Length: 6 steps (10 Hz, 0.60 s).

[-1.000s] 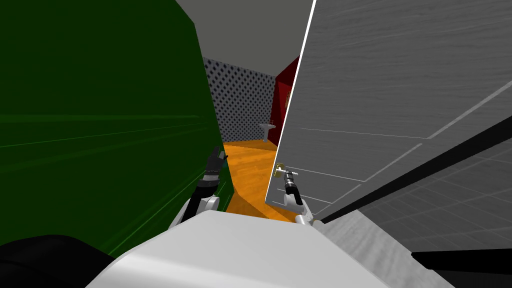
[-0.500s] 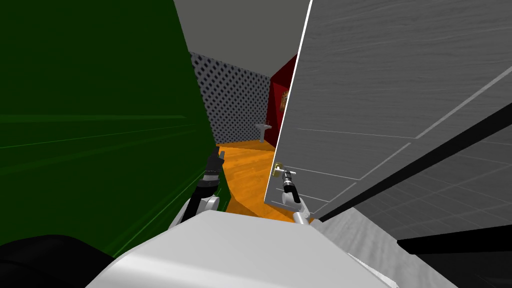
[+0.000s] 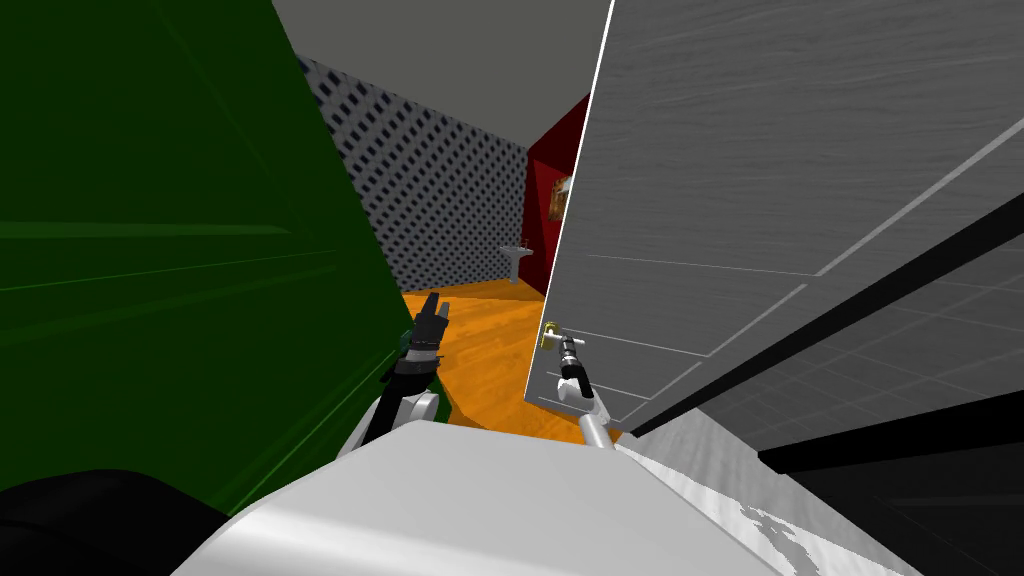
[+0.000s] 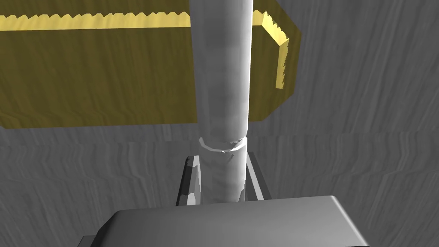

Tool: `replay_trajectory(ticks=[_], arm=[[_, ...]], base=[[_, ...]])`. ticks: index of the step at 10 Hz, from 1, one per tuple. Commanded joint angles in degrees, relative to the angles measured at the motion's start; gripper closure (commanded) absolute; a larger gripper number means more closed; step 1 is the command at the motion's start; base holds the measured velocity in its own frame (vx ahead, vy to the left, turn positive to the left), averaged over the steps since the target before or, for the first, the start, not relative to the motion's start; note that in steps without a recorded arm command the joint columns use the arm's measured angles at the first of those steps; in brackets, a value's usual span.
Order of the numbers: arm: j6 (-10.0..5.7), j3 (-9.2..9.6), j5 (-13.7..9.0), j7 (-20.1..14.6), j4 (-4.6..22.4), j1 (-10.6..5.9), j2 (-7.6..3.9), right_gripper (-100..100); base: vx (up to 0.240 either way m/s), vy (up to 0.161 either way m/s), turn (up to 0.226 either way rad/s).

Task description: Push the door open

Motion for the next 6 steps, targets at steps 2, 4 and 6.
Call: replay_trajectory(ticks=[2, 4, 6], arm=[[-0.77, 0.28, -2.5, 3.12, 1.63, -1.62, 0.28, 100], [-1.2, 0.99, -4.26, 5.18, 3.12, -2.91, 1.11, 100], [-1.65, 1.75, -6.12, 7.36, 4.7, -4.29, 2.27, 100]], base=[[0.133, 0.028, -0.146], [0.119, 0.055, -0.218], [0.156, 0.097, -0.252]])
